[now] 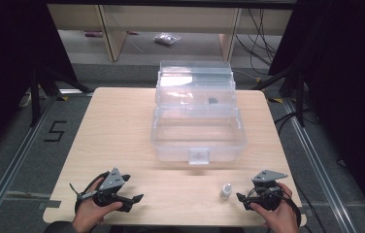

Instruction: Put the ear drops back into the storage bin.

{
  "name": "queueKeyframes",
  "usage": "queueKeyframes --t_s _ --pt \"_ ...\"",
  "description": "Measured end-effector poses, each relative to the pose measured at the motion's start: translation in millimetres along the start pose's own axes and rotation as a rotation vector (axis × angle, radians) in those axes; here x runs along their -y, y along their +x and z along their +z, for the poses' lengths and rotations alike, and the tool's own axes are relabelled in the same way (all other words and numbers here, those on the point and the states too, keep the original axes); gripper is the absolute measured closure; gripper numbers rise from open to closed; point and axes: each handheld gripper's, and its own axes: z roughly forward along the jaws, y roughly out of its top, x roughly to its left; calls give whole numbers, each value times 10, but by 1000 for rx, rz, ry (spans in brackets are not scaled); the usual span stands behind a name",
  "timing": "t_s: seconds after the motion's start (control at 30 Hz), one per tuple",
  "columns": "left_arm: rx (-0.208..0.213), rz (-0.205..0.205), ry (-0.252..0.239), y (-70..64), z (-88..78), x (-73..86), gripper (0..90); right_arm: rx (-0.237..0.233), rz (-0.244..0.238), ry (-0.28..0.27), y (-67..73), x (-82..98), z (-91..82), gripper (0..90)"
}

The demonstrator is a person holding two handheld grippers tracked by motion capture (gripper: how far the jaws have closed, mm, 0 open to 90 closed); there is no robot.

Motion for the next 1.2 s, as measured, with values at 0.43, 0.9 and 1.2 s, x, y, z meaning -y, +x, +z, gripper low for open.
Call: queueKeyframes --t_s 0.43,0.9,1.2 --pt "0 -2 -2 -1 2 0 160 -8 17 10 77 -13 8 238" --pt "5 -4 3 2 3 0 160 -38 -6 48 171 -63 5 254" --pt "1 -4 1 0 7 1 160 -42 -49 74 209 -105 5 265"
